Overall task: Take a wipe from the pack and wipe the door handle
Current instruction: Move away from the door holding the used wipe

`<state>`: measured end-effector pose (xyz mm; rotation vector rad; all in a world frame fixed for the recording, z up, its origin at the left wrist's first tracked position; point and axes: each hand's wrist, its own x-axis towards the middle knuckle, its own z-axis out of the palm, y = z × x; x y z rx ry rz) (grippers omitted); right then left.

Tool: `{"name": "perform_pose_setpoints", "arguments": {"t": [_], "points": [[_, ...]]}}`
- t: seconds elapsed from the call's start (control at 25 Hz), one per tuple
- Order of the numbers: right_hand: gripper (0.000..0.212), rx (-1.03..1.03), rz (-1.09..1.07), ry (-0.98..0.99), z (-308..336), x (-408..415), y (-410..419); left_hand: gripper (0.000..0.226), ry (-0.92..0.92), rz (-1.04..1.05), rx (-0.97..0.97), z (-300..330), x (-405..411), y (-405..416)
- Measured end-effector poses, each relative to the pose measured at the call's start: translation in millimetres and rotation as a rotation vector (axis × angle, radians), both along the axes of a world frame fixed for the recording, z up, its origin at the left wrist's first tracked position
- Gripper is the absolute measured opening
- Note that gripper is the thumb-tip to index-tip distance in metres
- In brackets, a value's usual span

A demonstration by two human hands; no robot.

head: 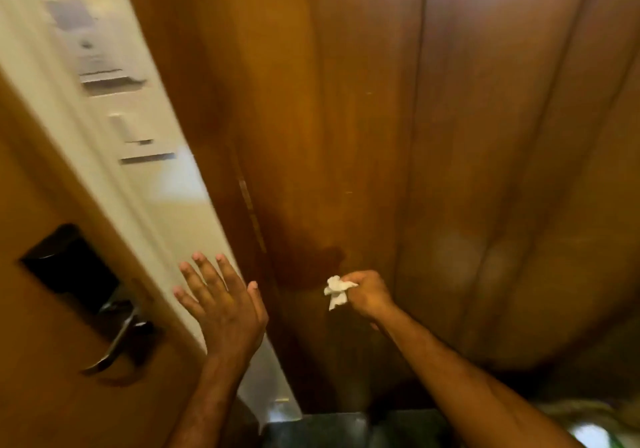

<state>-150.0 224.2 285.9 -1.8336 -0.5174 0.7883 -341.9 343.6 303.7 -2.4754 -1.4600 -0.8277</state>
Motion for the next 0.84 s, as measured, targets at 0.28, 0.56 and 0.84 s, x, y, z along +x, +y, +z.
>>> {"name": "perform_pose_setpoints", "arguments": {"t": [0.28,0.56,0.84], "points": [[0.021,-0.113,-0.533,-0.096,-33,118,-196,0.075,0.217,-0.416,-0.155,-60,159,-133],[0.02,-0.514,-0.716,0.005,-144,154,-379,0.08,0.535,-0.737,-0.246,-162,256,-270],[0.038,-0.61,-0.889,0.316,-273,127,-493,0.077,0.732,-0.968,-0.324,-270,313,-371]]}}
